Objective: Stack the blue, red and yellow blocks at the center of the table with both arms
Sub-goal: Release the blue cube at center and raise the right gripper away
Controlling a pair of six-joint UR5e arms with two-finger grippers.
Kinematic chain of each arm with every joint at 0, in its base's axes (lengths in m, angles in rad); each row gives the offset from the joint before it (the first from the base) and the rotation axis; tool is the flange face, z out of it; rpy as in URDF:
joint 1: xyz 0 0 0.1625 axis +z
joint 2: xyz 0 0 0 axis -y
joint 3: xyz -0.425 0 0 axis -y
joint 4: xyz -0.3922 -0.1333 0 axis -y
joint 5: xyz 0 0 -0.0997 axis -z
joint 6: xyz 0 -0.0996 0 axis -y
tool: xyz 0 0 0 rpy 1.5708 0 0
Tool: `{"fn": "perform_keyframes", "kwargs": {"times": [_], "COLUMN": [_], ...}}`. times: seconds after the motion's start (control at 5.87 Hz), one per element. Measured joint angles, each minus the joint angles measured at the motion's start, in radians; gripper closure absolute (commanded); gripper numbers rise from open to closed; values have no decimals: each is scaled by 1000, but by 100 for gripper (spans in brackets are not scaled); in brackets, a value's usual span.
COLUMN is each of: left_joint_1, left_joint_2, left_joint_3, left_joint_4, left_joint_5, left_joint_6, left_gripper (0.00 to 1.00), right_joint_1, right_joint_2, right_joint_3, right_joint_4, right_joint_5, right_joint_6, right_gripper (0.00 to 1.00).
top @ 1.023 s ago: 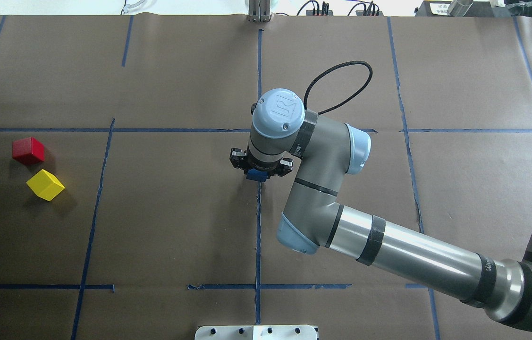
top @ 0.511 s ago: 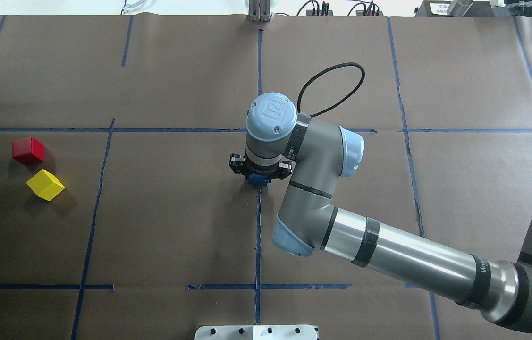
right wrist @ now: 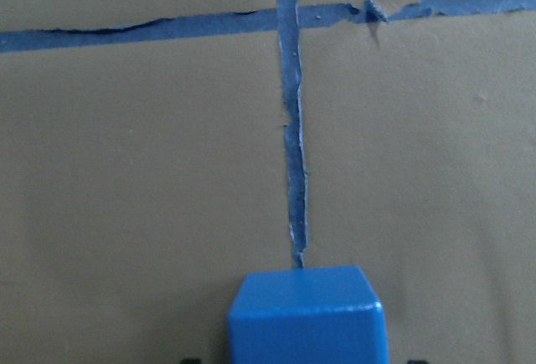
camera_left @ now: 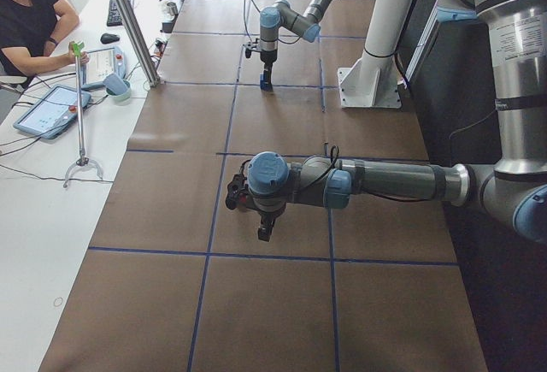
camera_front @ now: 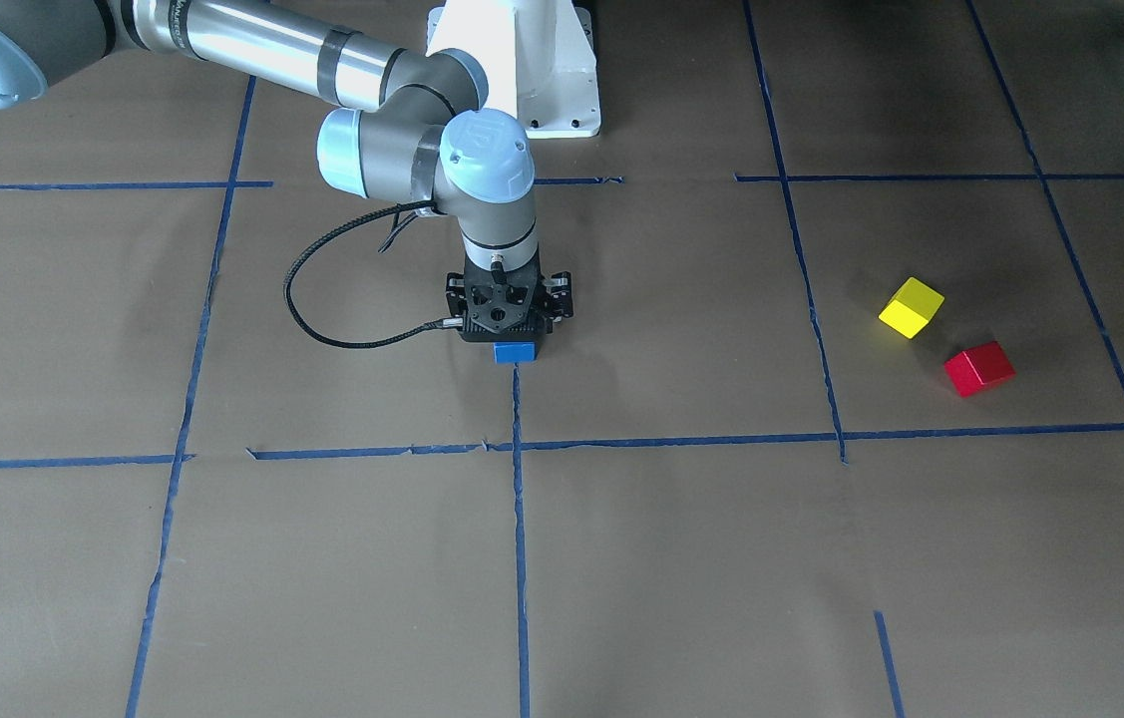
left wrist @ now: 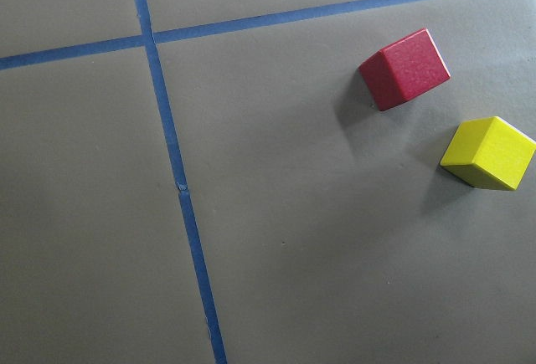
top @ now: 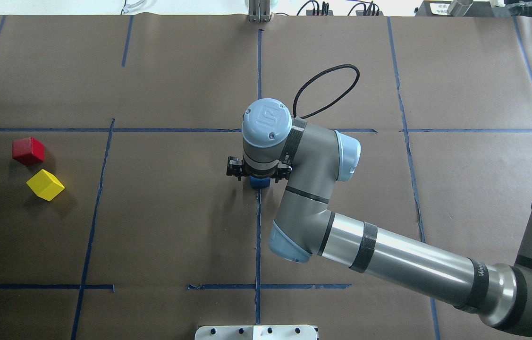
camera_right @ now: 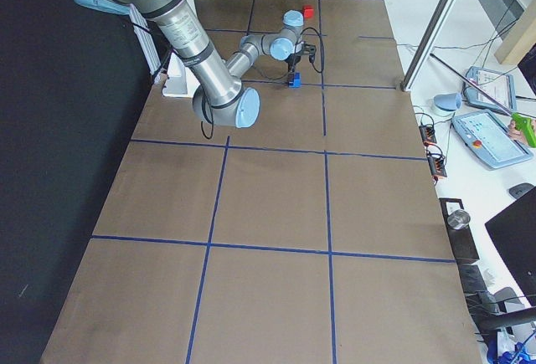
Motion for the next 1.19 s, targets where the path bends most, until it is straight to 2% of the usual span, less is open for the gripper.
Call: {"fn": "perform_keyframes", "kwargs": {"times": [0.17,0.51,0.85,1.02,1.19], "left_joint_1": [3,64,234,306,358], "left_joint_2": [-3,-55,-154,-197,-245], "left_joint_3": [-3,-4,12,36,99], "left_joint_4": [-1,-8,-71,-104,-174], "left_joint_5": [1,2,57,125,174], "left_joint_6": [1,-105,-399,-556,-727], "left_gripper": [0,0,0,0,0], "right_joint_1": [8,65,166,207,229], "right_joint_2": [-7,-76,-258,-350,-395], "right_joint_3": [45,283,532,606,634], "right_joint_4": [-23,-177,-243,-243,-243], "right_joint_5": [0,13,91,134,158], "right_joint_6": [-1,-30,-117,-173,-197], "right_gripper": [0,0,0,0,0]}}
